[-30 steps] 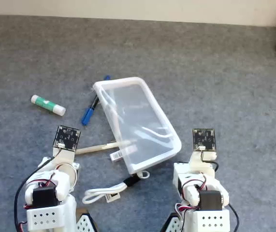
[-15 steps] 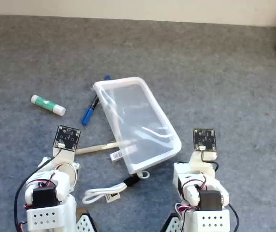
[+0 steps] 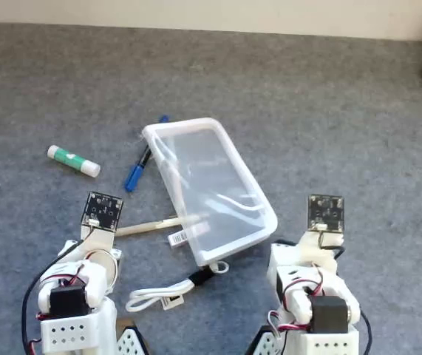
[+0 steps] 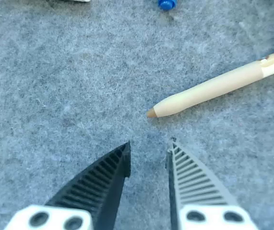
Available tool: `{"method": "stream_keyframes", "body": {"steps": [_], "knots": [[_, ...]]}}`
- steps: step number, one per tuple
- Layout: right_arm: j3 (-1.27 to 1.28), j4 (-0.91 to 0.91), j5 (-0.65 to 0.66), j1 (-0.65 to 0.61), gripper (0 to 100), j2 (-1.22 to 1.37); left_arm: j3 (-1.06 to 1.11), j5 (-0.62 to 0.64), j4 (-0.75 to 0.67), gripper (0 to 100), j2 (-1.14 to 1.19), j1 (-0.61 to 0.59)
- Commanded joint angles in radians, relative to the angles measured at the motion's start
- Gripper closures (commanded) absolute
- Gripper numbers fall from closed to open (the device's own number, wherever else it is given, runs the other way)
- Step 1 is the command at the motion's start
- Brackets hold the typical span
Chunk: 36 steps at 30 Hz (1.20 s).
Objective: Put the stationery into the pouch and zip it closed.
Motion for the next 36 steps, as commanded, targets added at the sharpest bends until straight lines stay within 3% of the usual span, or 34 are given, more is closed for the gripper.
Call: {"method": "stream_keyframes", "body": {"steps": [1,15,27,36], "knots": [[-0.117,0.005,-0.015,0.008,99.5,-0.001,0.022,0.011,0.003,87,-0.007,-0.013],[-0.143,0.039,-0.147,-0.259,99.5,-0.001,0.022,0.011,0.003,87,-0.007,-0.013],[-0.197,0.024,-0.175,-0.343,99.5,0.007,0.022,0.011,0.003,87,-0.007,-0.013],[-0.438,0.021,-0.178,-0.354,99.5,0.481,0.022,0.011,0.003,87,-0.007,-0.013]]}}
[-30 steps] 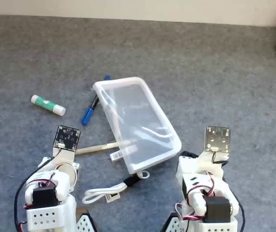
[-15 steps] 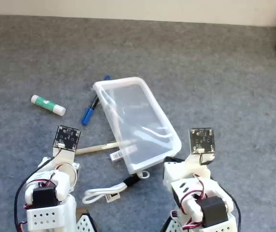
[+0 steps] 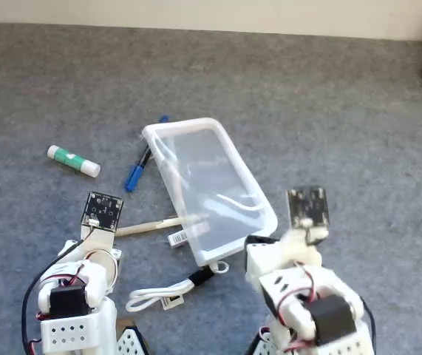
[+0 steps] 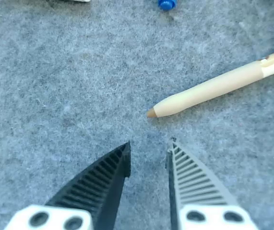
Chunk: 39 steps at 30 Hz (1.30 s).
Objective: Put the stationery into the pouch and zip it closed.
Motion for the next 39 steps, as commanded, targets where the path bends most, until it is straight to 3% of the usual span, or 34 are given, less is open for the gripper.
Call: {"method": "stream_keyframes", "body": {"steps": [1,5,10,22,39], "knots": [[-0.133,-0.025,-0.008,-0.010,99.5,0.240,0.022,0.011,0.003,87,-0.007,-0.013],[-0.182,-0.027,-0.021,-0.071,98.6,0.398,0.022,0.011,0.003,87,-0.007,-0.013],[-0.185,-0.035,-0.204,-0.208,81.3,0.544,0.022,0.011,0.003,87,-0.007,-0.013],[-0.185,-0.280,-0.442,-0.512,81.3,0.835,0.022,0.011,0.003,87,-0.007,-0.013],[-0.185,-0.478,-0.585,-0.536,81.3,1.027,0.022,0.011,0.003,87,-0.007,-0.013]]}}
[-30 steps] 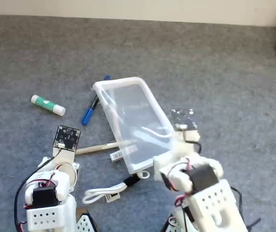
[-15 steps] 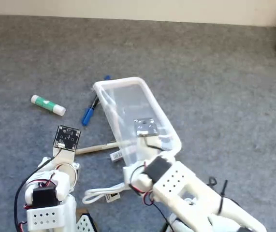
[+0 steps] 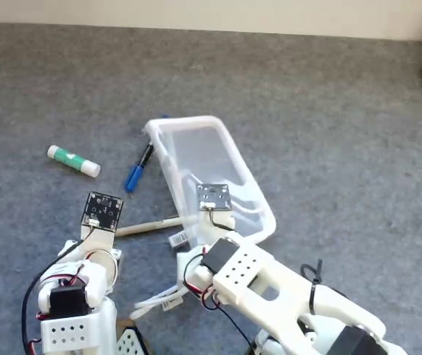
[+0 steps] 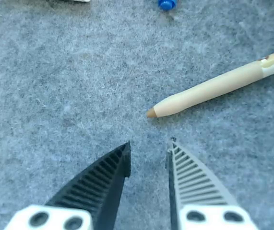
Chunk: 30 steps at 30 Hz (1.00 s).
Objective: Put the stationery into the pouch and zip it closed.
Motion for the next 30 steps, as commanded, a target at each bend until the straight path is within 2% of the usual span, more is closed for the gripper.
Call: {"method": "stream_keyframes", "body": {"steps": [1,15,21,23,27,30], "knots": [[-0.064,-0.030,-0.028,-0.010,81.3,0.005,0.022,0.011,0.003,87,-0.007,-0.013],[-0.062,-0.073,-0.028,-0.007,81.8,0.147,0.022,0.011,0.003,87,-0.007,-0.013],[-0.062,-0.073,-0.018,-0.005,99.1,0.147,0.022,0.011,0.003,87,-0.007,-0.013],[-0.058,-0.071,-0.014,0.007,99.1,0.145,0.022,0.011,0.003,87,-0.007,-0.013],[-0.062,-0.058,0.123,0.059,99.4,0.145,0.022,0.011,0.003,87,-0.007,-0.013],[-0.094,0.030,0.264,0.127,99.4,0.139,0.022,0.011,0.003,87,-0.007,-0.013]]}}
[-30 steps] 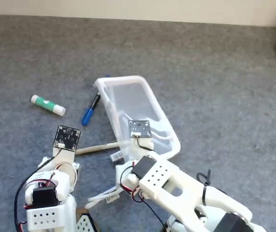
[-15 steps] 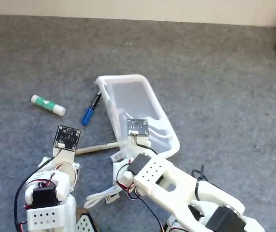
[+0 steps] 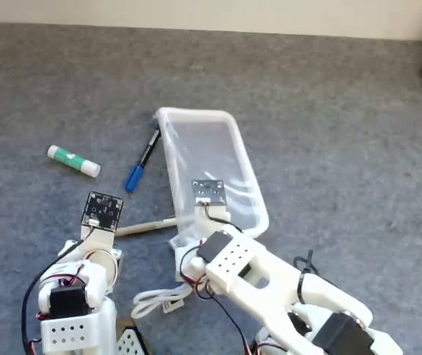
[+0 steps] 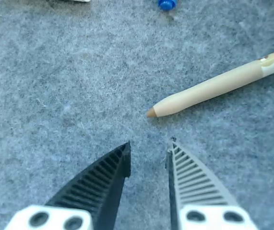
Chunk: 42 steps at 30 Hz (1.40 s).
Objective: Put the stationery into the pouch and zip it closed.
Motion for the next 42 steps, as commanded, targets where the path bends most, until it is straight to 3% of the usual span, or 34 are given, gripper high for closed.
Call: {"method": "stream_keyframes", "body": {"steps": [1,8,12,19,31,33,38,42], "knots": [[-0.085,0.105,0.183,0.084,99.4,-0.013,0.022,0.011,0.003,87,-0.007,-0.013],[-0.202,0.289,0.562,0.139,99.4,-0.071,0.022,0.011,0.003,87,-0.007,-0.013],[-0.200,0.288,0.663,0.137,99.4,-0.071,0.022,0.011,0.003,87,-0.007,-0.013],[-0.197,0.226,0.671,0.139,99.4,-0.084,0.022,0.011,0.003,87,-0.007,-0.013],[-0.199,0.269,0.663,0.131,98.8,-0.084,0.022,0.011,0.003,87,-0.007,-0.013],[-0.199,0.278,0.615,0.122,98.5,-0.084,0.022,0.011,0.003,87,-0.007,-0.013],[-0.197,0.289,0.522,0.120,88.2,-0.084,0.022,0.011,0.003,87,-0.007,-0.013],[-0.199,0.320,0.519,0.114,87.8,-0.085,0.022,0.011,0.003,87,-0.007,-0.013]]}}
